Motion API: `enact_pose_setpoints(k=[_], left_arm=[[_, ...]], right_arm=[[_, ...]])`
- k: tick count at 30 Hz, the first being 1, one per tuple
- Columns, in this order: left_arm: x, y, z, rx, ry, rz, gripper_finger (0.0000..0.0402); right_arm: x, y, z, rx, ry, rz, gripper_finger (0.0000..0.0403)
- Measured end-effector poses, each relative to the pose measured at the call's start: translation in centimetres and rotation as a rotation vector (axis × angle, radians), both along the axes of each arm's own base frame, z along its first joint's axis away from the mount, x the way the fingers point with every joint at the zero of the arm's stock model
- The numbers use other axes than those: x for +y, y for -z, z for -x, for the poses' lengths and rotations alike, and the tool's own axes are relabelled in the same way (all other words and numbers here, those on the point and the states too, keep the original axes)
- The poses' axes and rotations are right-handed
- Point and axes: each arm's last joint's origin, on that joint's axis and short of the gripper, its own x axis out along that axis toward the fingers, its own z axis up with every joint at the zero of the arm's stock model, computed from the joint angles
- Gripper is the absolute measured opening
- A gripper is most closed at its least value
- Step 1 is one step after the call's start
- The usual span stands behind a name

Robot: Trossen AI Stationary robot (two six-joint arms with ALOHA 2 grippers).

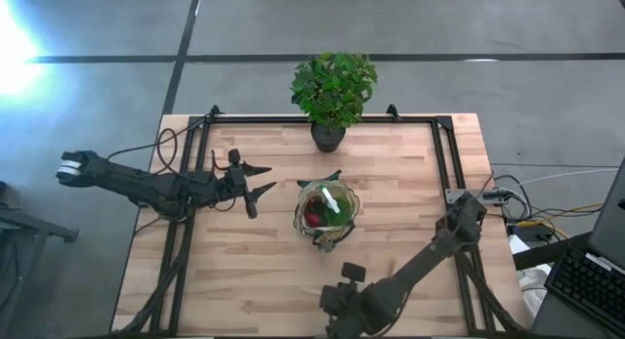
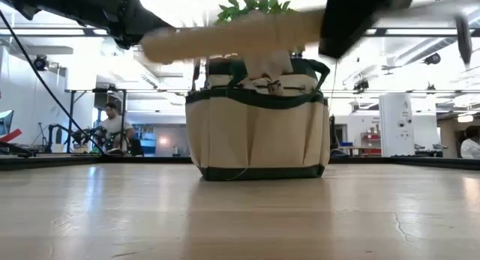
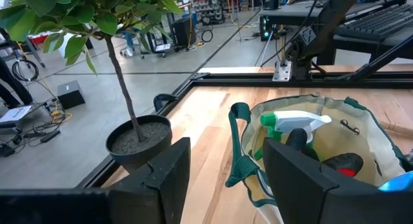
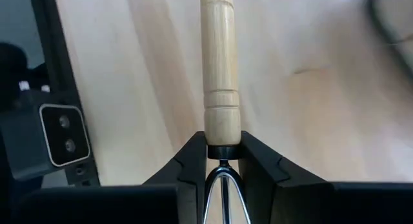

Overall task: Pick & Place Garden tools in Gardening bag
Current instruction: Put the left brown hand rake into the side pocket of the gardening bag

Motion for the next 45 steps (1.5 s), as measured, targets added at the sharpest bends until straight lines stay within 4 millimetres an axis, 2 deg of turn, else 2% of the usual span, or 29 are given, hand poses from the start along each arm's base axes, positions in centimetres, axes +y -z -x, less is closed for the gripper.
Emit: enact_pose_setpoints(k=[5, 9, 14, 19, 23, 31, 37, 41, 45], left_arm=[[0.0, 0.1, 0.0, 0.002, 0.004, 0.013, 0.0196], [-0.3, 0.2, -0.1, 0.003, 0.086, 0.058, 0.0196], [-0.7, 0.2, -0.2, -0.005, 0.234, 0.129, 0.0196], [-0.9, -0.1, -0.2, -0.023, 0.282, 0.191, 0.0196], [-0.9, -0.1, -0.2, -0.027, 0.282, 0.211, 0.0196], [-0.9, -0.1, -0.5, -0.035, 0.281, 0.223, 0.0196], [-0.9, -0.1, -0.6, -0.045, 0.282, 0.214, 0.0196], [-0.9, -0.3, -0.6, -0.067, 0.283, 0.212, 0.0196], [-0.9, -0.3, -0.7, -0.071, 0.283, 0.212, 0.0196]], right_arm=[[0.1, -2.2, 1.1, 0.003, 0.049, 0.069, 0.0056], [-0.2, -3.3, 1.9, 0.004, 0.078, 0.161, 0.0056], [-1.2, -3.9, 2.6, 0.009, 0.086, 0.329, 0.0056], [-2.2, -4.3, 2.8, 0.039, 0.066, 0.449, 0.0056], [-2.9, -5.1, 2.6, -0.058, 0.086, 0.537, 0.0056], [-4.1, -8.6, 3.2, -0.367, 0.201, 0.682, 0.0056], [-4.8, -10.7, 3.9, -0.499, 0.247, 0.729, 0.0056], [-5.3, -11.3, 4.3, -0.563, 0.289, 0.729, 0.0056], [-5.9, -10.8, 5.0, -0.587, 0.326, 0.712, 0.0056]])
